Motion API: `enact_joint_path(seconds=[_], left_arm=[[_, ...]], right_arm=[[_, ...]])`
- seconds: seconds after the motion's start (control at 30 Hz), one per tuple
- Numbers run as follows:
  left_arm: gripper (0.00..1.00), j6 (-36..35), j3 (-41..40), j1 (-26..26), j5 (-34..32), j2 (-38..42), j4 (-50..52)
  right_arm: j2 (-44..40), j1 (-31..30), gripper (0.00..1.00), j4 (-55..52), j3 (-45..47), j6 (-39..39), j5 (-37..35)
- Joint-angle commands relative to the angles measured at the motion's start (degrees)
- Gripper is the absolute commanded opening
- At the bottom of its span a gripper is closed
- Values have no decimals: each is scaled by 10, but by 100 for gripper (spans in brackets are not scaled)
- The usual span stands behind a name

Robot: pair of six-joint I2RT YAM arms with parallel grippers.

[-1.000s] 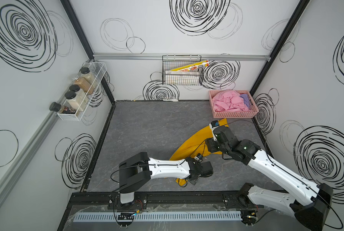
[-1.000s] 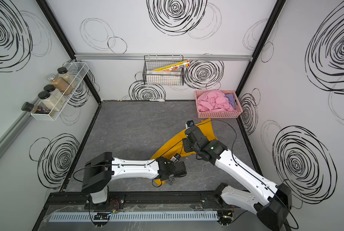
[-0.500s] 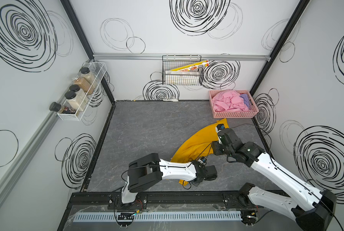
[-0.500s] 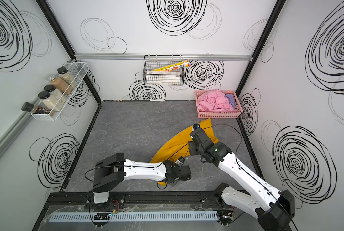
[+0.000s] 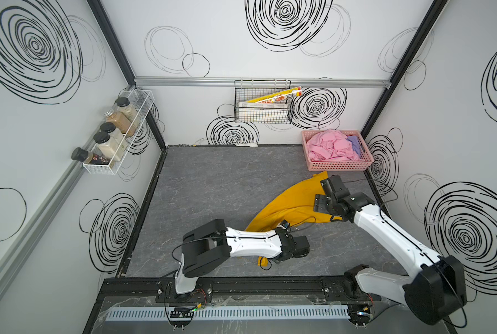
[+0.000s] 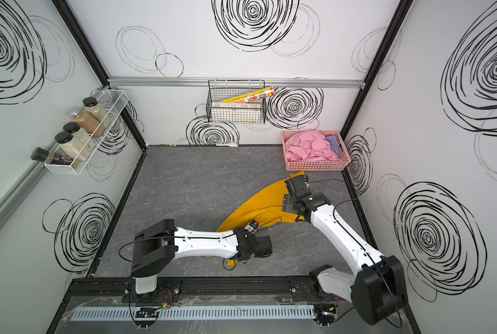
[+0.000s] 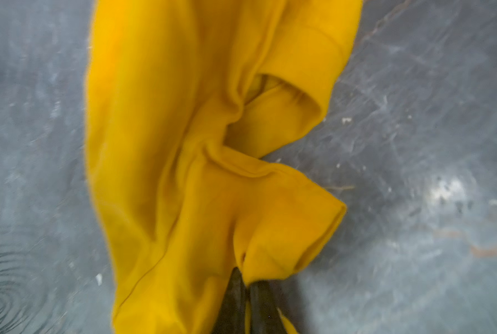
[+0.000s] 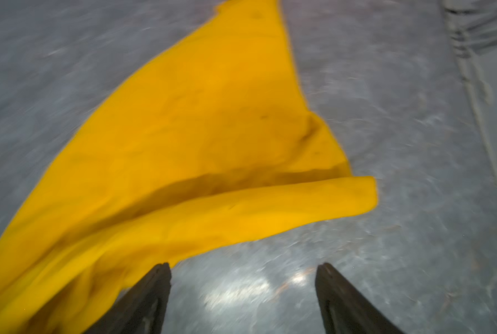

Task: Fold and stack t-shirts
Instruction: Flatten out the T-shirt at the center of the board.

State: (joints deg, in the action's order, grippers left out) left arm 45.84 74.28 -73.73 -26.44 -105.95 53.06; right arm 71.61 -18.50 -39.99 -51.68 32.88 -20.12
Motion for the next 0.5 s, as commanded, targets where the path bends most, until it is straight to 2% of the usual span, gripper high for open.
enact_joint_path(seconds=[0.0, 0.17, 0.47], left_arm=[[0, 43, 16, 20, -47, 92, 67], [0, 58, 29, 65, -81, 170, 90], [0, 53, 6, 162, -106, 246, 95]], right_arm=[[37, 26, 84, 34, 4, 14, -43], [98, 44, 83, 51, -14, -3, -25], [121, 58, 84, 65, -8, 10, -12]])
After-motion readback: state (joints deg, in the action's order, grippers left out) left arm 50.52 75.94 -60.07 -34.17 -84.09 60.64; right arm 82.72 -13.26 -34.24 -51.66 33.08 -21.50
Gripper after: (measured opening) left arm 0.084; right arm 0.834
